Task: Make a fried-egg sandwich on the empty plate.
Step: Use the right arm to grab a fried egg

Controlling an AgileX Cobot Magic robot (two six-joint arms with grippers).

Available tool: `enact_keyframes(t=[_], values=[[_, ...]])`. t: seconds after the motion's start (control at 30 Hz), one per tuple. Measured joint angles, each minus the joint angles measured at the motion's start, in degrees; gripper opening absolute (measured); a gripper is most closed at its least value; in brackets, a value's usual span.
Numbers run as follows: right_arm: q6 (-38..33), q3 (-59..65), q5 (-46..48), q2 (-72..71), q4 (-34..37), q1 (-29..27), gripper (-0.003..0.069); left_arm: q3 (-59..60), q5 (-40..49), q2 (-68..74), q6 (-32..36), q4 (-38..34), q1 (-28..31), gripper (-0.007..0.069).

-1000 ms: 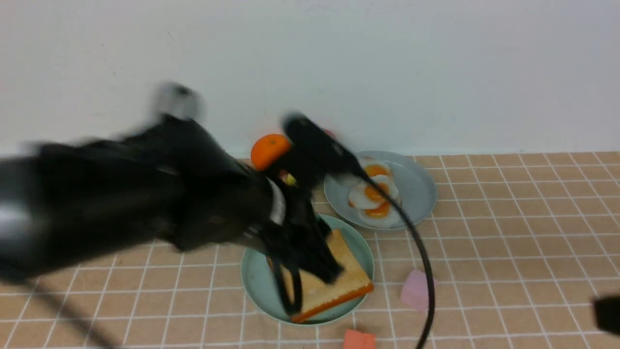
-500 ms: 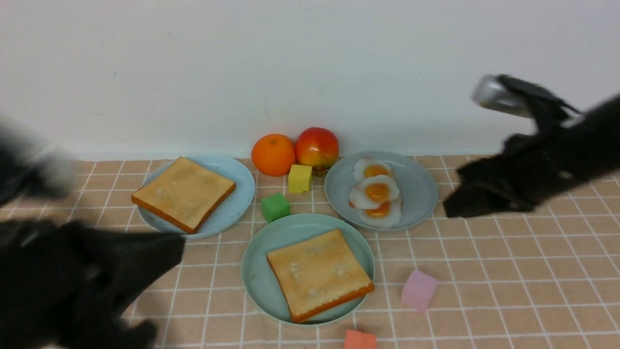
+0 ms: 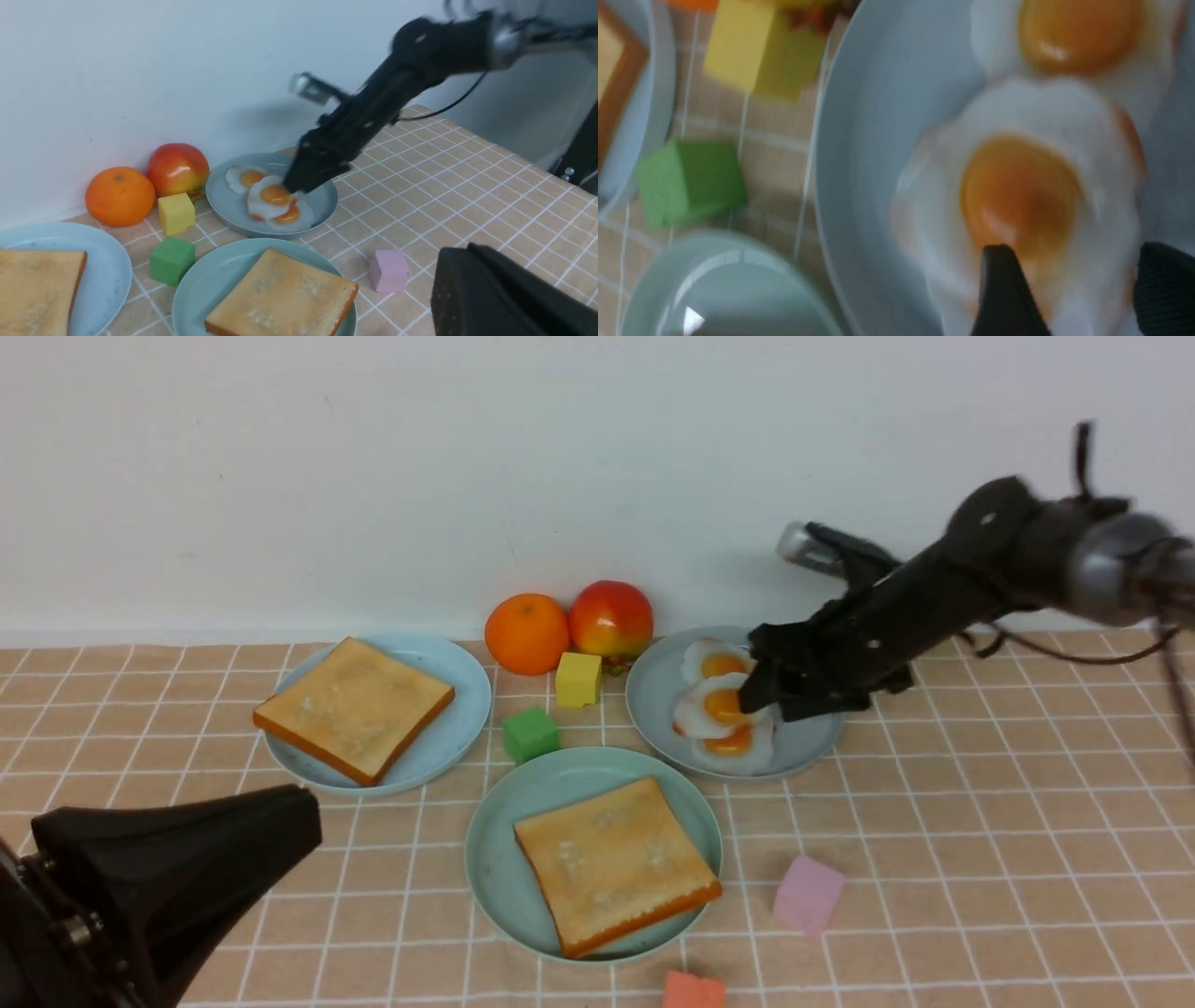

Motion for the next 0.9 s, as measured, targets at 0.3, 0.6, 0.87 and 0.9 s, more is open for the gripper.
enact_keyframes(t=[0.3, 0.6, 0.87, 0.9], values=[[0.2, -6.5, 0.6, 4.0, 2.8, -1.1, 0.0389, 0.0, 0.0, 0.0, 0.0, 0.0, 0.0, -0.0013], [0.2, -6.6, -2.2, 5.1, 4.5, -0.8, 0.0389, 0.0, 0.0, 0.0, 0.0, 0.0, 0.0, -0.0013], [0.1, -6.9, -3.1, 6.3, 6.1, -0.3, 0.0365, 0.0, 0.1, 0.0, 0.0, -0.7, 0.0, -0.0013], [-0.1, -6.9, -3.1, 6.3, 6.2, -0.3, 0.0351, 0.0, 0.1, 0.0, 0.0, -0.7, 0.0, -0.0013]])
